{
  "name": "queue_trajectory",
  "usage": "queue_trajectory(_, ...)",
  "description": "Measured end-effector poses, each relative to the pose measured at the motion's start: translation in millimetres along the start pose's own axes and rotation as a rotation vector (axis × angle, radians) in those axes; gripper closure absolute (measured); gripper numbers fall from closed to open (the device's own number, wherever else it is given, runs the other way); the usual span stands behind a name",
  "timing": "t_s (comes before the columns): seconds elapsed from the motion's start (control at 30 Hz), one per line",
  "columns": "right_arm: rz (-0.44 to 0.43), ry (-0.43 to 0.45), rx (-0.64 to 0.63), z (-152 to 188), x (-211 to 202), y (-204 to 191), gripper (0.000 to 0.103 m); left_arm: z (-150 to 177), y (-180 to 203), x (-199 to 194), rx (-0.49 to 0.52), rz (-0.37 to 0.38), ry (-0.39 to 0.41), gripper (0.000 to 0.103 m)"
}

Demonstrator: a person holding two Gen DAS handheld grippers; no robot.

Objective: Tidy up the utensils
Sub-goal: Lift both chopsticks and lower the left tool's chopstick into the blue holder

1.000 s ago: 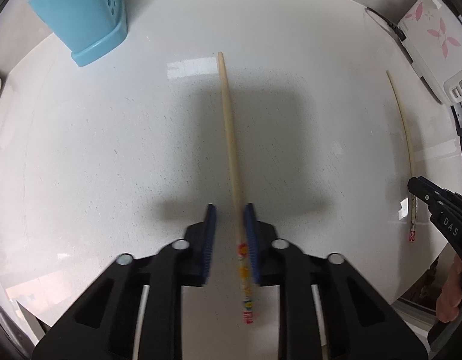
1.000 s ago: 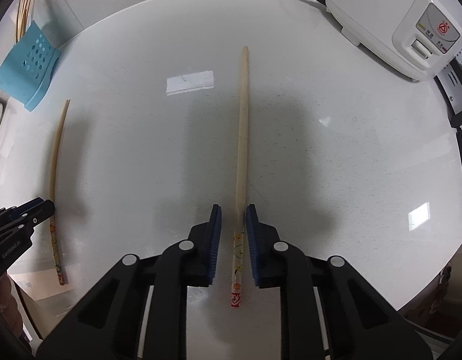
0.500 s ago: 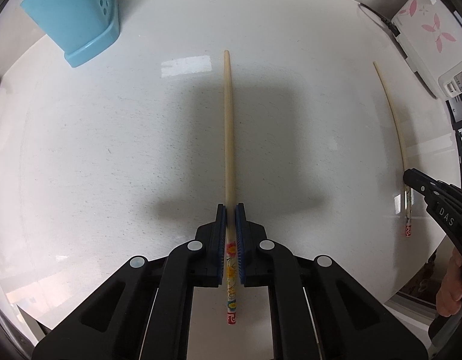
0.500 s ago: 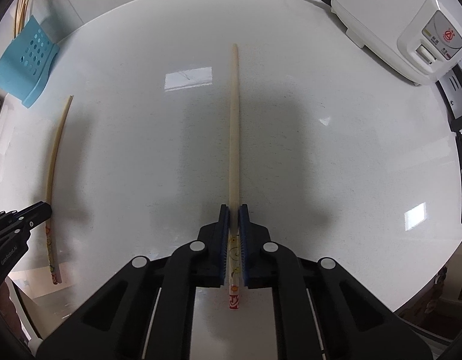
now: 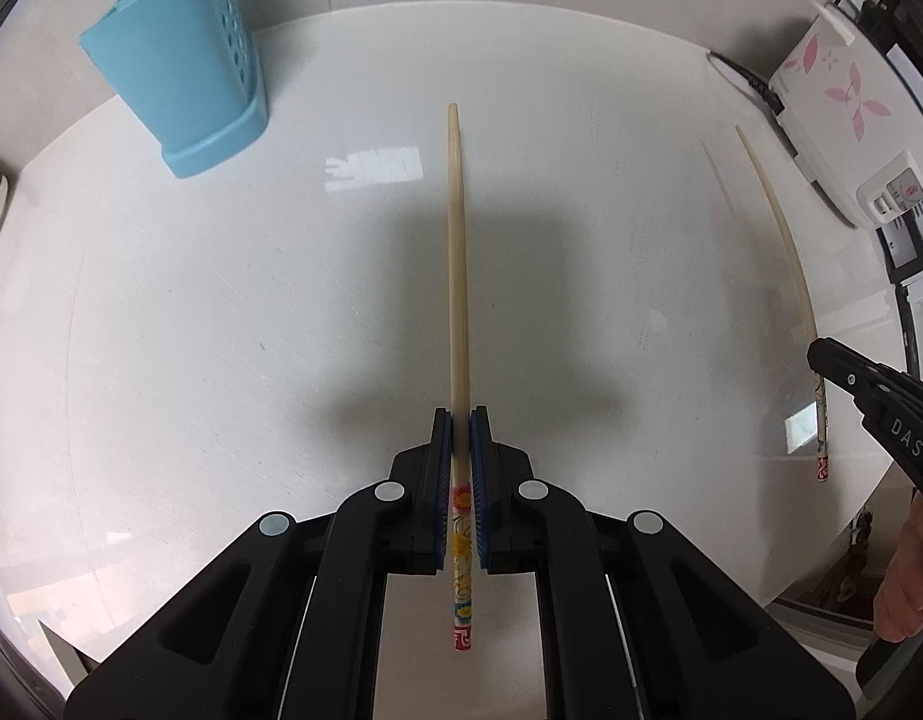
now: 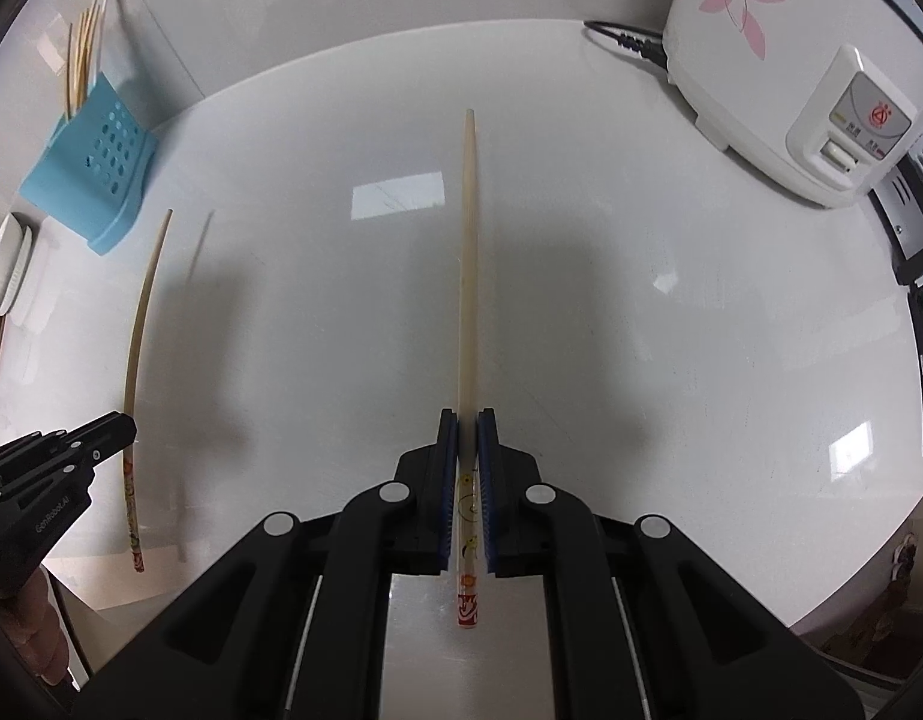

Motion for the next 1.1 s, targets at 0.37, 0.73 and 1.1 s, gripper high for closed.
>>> queue_trajectory(0.37, -0.023, 0.107, -0.037, -17.1, -33.5, -33.4, 0.097, -10.8, -15.7, -42.4, -0.011, 0.028, 0.144, 0.097)
queue_trajectory(0.73, -0.060, 0.219, -0.094, -46.8, -68.4, -72.7, 0.097, -34.2, -33.0, -87.7, -0.044, 0.036, 0.299, 0.097)
queue_trajectory(1.1, -0.119, 0.307, -0.148, -79.8, -90.8, -132.6, 0.097, -61.4, -71.4, -117.2, -0.081, 0.046, 0.404, 0.097)
Point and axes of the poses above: each gripper's, at about its wrist camera, not at the fingertips, and x roughly the way its jaws point, y to its right, z to its underside, the point moved 5 cm from there along x, roughly the way its jaws point, and after that the axes turned 6 degrees about -x, right-handed, at the moved point
